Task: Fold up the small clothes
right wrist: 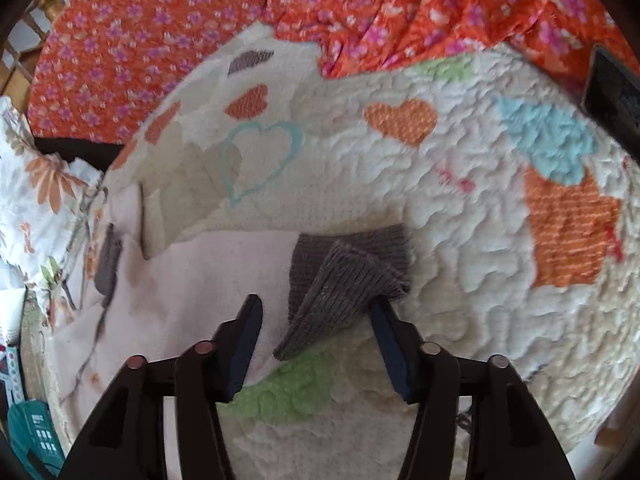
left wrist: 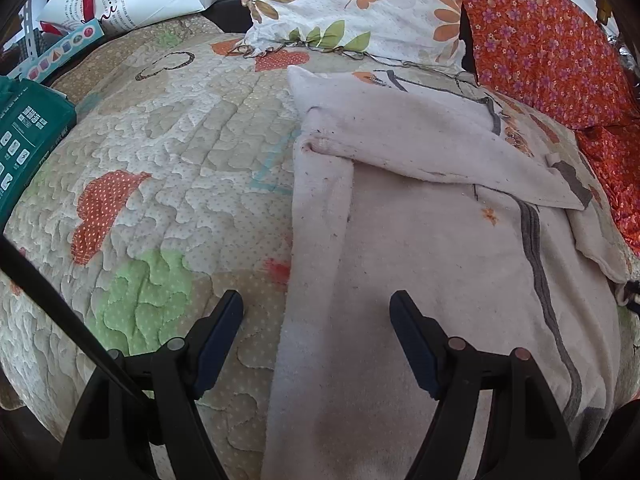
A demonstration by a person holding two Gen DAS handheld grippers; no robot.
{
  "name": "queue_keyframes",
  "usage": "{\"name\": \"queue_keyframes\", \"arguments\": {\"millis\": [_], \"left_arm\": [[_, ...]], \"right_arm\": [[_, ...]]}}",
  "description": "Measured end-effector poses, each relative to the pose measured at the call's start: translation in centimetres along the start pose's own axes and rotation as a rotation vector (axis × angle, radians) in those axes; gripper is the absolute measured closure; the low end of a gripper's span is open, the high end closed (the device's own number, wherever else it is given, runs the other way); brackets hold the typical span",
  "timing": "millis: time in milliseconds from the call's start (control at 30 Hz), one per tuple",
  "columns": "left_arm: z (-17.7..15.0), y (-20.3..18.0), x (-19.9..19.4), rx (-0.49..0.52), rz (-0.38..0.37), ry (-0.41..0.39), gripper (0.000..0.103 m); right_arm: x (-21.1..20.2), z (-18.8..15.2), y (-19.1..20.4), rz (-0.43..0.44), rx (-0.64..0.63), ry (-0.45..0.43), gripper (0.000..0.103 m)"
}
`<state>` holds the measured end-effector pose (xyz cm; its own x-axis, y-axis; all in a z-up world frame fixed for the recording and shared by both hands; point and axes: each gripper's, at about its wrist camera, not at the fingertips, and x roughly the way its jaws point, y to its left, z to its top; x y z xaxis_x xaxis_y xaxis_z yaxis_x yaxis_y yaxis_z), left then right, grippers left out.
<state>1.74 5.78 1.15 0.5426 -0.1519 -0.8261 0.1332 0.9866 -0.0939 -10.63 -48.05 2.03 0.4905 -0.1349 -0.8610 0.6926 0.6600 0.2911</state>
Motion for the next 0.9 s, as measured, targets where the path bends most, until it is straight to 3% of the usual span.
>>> {"name": "queue_keyframes", "arguments": {"millis": [33,167,333,500,600,733,900], "left_arm": [[0.0,0.0,-0.1,-0.002,-0.004,0.0,0.028],[0.2,0.3,-0.7,-0.025,-0.029,-0.007,0.028],[0.9,0.6,-1.7,-0.055,-0.054,-0.038,0.028],[1.2,0.7,-1.8,-0.054,-0.046,-0.039,0.028],[1.3,1.1,-1.6,-0.068,-0.04,-0.029,0.028],[1.9,2.0,-2.0,-0.105,-0.047,-0.037,0.028],[2.9,3.9,-3.4,-0.151,-0.022,-0.083,0.028]], "right_arm": [[-0.2,0.3,-0.3,0.002,-0.004,-0.017,0.097],[-4.1,3.3,-3.0,-0.008,0.04,-0.164,0.097],[-11.4,8.7,-7.2,-0.113,0.148,-0.397,0.098],[-15.1,11.4,-6.5,-0.102,0.134,-0.469,0.097],[-15.4,11.5,-2.1,-0.053,0.032,-0.465,0.097],[-14.3,10.2,5.7,0.086,-0.106,-0.414,0.097],[-11.7,5.7,17.9,0.252,-0.333,-0.319,0.097]]}}
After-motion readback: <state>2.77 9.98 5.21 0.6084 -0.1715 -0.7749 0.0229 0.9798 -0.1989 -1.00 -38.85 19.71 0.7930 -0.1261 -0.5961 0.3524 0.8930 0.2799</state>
